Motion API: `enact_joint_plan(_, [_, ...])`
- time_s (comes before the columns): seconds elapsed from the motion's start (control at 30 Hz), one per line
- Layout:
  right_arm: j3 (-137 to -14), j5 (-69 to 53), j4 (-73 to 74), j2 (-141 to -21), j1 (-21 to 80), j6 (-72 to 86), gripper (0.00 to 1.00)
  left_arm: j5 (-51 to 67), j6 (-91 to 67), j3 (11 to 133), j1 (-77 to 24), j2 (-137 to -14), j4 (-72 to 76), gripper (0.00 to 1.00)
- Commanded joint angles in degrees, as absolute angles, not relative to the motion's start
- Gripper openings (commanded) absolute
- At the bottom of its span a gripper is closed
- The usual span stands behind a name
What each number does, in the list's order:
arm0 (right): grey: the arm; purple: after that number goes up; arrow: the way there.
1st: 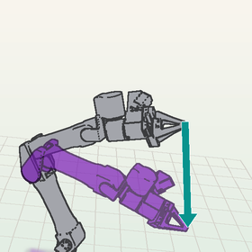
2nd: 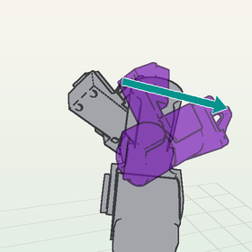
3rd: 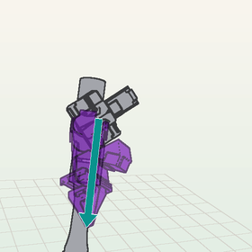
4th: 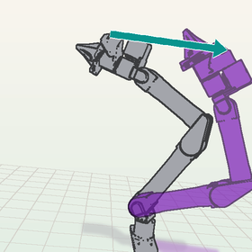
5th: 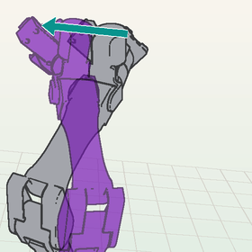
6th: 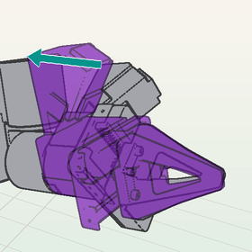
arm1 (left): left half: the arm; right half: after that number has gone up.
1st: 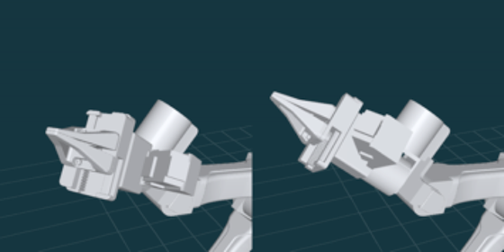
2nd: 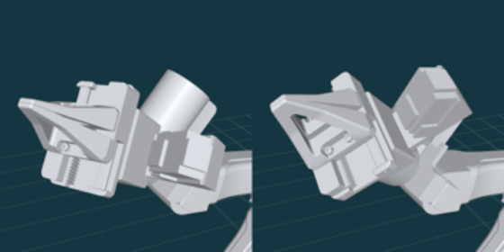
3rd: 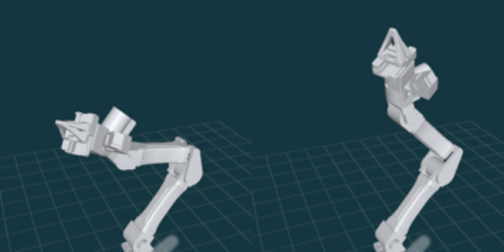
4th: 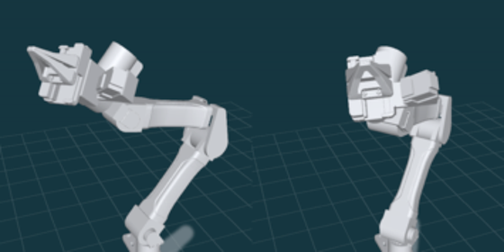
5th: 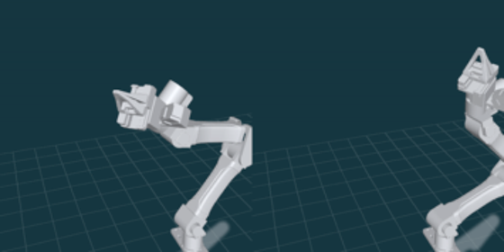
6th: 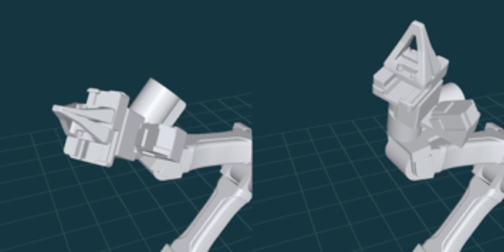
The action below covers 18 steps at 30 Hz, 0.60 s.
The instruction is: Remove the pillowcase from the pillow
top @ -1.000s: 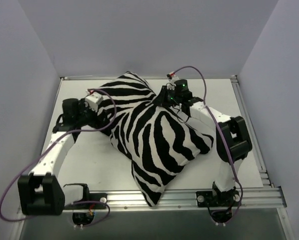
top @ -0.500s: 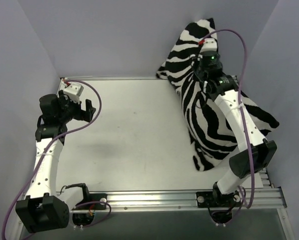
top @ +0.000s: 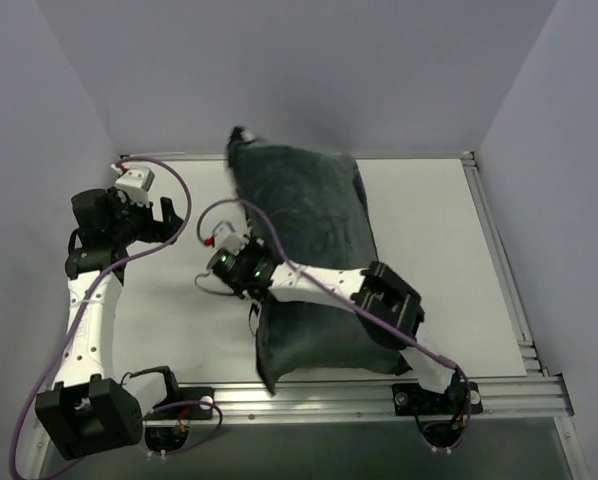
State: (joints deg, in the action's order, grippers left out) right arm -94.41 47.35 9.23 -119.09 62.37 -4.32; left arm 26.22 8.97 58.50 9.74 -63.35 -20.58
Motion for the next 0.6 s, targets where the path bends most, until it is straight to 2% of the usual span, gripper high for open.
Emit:
enact_joint_plan(0.0, [-93.25, 51.51, 11.25, -121.98, 67.23, 3.33, 0.18, 27.94, 7.56, 63.01, 13.35, -65.38, -25.29, 0.96])
enact_joint_plan(0.03, [-93.08, 50.89, 11.08, -122.78, 68.89, 4.04, 0.3, 28.47, 7.38, 64.67, 14.49, -65.74, -25.92, 0.95])
enact_joint_plan(0.07, [-92.64, 49.06, 10.9, -122.78, 69.6, 5.0, 0.48, 29.52, 6.95, 65.3, 16.42, -66.26, -26.45, 0.95])
enact_joint_plan(0.2, [-87.82, 43.34, 3.55, -117.27, 73.82, 3.26, 0.66, 30.93, 7.03, 67.32, 18.02, -67.41, -27.33, 0.94])
enact_joint_plan(0.33, [-80.61, 34.48, -4.47, -108.21, 78.31, 0.62, 0.68, 32.96, 8.08, 67.59, 16.53, -67.5, -27.07, 0.94])
enact_joint_plan(0.4, [-75.62, 25.55, -7.8, -102.08, 78.49, 1.05, 0.68, 28.94, 10.8, 68.64, 12.08, -69.51, -28.38, 0.94])
enact_joint_plan(0.5, [-68.76, 19.53, -8.7, -95.83, 76.65, 6.12, 0.69, 21.47, 14.58, 69.96, 5.13, -73.82, -27.96, 0.94])
enact_joint_plan(0.57, [-65.58, 19.6, -6.95, -94.05, 75.07, 10.26, 0.67, 21.27, 14.94, 70.75, 4.13, -78.19, -25.77, 0.94])
